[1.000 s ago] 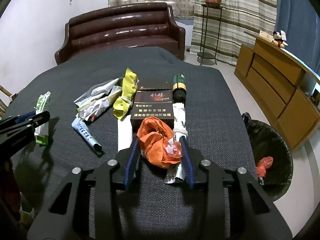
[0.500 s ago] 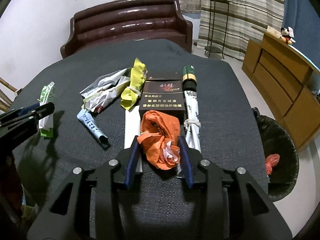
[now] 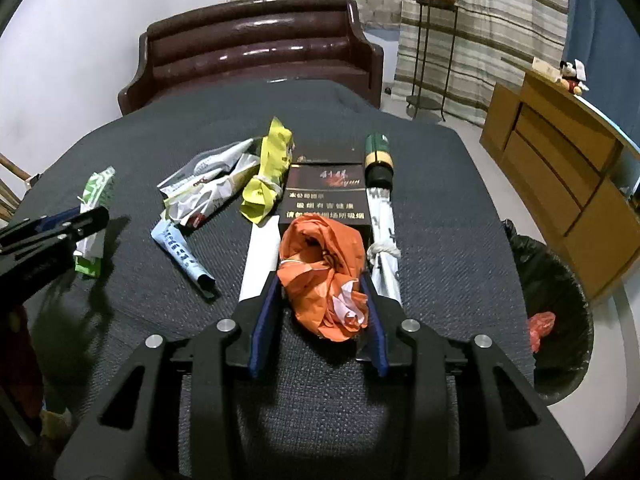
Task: Collect trash
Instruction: 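Grasp the orange plastic bag with the right tool while the left holds the packet, then carry the packet and orange bag with both tools over the black bin, then open both tools to drop the packet and orange bag into the bin, then lift both open tools away from the bin, then move both tools back over the table toward the blue-white tube, then close the left tool on the blue-white toothpaste tube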
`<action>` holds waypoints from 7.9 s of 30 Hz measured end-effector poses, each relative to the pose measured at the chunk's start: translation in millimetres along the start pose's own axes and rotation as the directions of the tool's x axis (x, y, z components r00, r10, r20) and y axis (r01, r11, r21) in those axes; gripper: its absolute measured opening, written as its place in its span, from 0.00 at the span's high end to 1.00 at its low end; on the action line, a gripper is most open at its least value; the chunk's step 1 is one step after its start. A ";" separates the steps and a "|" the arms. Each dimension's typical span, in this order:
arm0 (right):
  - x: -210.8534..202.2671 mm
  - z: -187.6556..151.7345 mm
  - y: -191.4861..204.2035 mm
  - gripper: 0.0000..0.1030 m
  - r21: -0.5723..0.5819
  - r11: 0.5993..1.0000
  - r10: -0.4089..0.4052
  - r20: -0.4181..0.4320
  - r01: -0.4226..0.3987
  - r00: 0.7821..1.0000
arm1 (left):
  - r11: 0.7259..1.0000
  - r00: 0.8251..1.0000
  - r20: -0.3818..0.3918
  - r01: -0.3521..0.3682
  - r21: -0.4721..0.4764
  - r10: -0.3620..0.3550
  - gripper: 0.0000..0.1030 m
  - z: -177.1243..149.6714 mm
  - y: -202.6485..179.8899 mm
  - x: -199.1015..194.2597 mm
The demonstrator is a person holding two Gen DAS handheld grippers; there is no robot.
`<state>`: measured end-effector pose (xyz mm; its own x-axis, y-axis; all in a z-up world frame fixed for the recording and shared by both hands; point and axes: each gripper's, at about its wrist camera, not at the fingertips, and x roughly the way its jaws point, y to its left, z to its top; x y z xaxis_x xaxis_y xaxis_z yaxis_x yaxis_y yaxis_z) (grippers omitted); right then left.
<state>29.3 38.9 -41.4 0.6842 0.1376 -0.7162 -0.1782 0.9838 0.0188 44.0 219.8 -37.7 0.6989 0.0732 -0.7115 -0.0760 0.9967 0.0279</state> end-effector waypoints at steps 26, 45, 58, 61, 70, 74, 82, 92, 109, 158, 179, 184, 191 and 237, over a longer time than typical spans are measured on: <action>-57.2 -1.4 -144.4 0.63 0.212 0.937 -0.311 0.142 0.278 0.940 | 0.954 0.969 0.070 0.220 0.202 -0.238 0.69 22.4 -145.9 -22.6; -49.7 -37.4 -254.9 0.63 0.362 0.854 -0.427 0.078 0.373 0.901 | 0.882 0.938 0.040 0.309 0.354 -0.345 0.69 26.4 -293.0 -3.3; -35.9 -42.6 -284.4 0.63 0.398 0.844 -0.419 0.071 0.359 0.905 | 0.885 0.954 0.010 0.274 0.378 -0.299 0.69 24.1 -330.4 16.2; -33.2 -41.1 -288.0 0.63 0.403 0.843 -0.417 0.068 0.358 0.906 | 0.885 0.957 0.005 0.266 0.382 -0.290 0.69 24.3 -337.5 19.3; -27.1 -40.8 -291.5 0.62 0.418 0.835 -0.416 0.054 0.358 0.908 | 0.883 0.959 -0.004 0.264 0.388 -0.285 0.69 26.0 -340.3 20.1; -27.9 -41.0 -292.9 0.62 0.426 0.831 -0.417 0.051 0.358 0.907 | 0.883 0.959 -0.012 0.267 0.385 -0.284 0.64 28.0 -339.5 21.9; -29.5 -39.3 -292.3 0.52 0.429 0.830 -0.420 0.059 0.357 0.906 | 0.888 0.959 -0.008 0.267 0.375 -0.285 0.54 29.8 -340.5 23.1; -35.9 -39.4 -291.2 0.52 0.450 0.820 -0.422 0.058 0.354 0.905 | 0.893 0.957 0.000 0.270 0.359 -0.289 0.47 29.5 -334.7 21.8; -38.1 -24.6 -235.2 0.52 0.369 0.883 -0.341 0.083 0.289 0.936 | 0.932 0.973 0.047 0.203 0.301 -0.227 0.47 34.8 -262.0 -3.5; -13.7 0.6 -61.7 0.52 0.104 0.987 -0.129 0.074 0.121 0.989 | 0.999 0.994 -0.104 0.035 0.031 -0.032 0.47 -7.2 -41.8 16.3; -8.1 -4.1 -62.6 0.52 0.111 0.989 -0.107 0.065 0.099 0.992 | 0.999 0.995 -0.101 0.024 0.041 -0.019 0.47 -6.5 -38.1 9.1; -9.3 -4.9 -60.6 0.52 0.108 0.990 -0.099 0.068 0.091 0.993 | 0.999 0.997 -0.083 0.009 0.041 -0.005 0.47 -0.6 -41.7 5.6; -12.2 -6.5 -59.9 0.52 0.105 0.992 -0.079 0.069 0.072 0.994 | 0.999 0.997 -0.078 -0.004 0.033 0.007 0.39 0.5 -46.0 1.5; -8.3 -9.1 -64.2 0.52 0.108 0.993 -0.060 0.055 0.054 0.997 | 0.994 0.987 -0.115 0.112 -0.019 -0.114 0.52 -2.8 -36.6 11.3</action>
<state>28.6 -26.5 -43.1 0.7312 0.0846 -0.6769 -0.0638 0.9964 0.0556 52.8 184.0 -48.7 0.6162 -0.0449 -0.7863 -0.0108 0.9978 -0.0655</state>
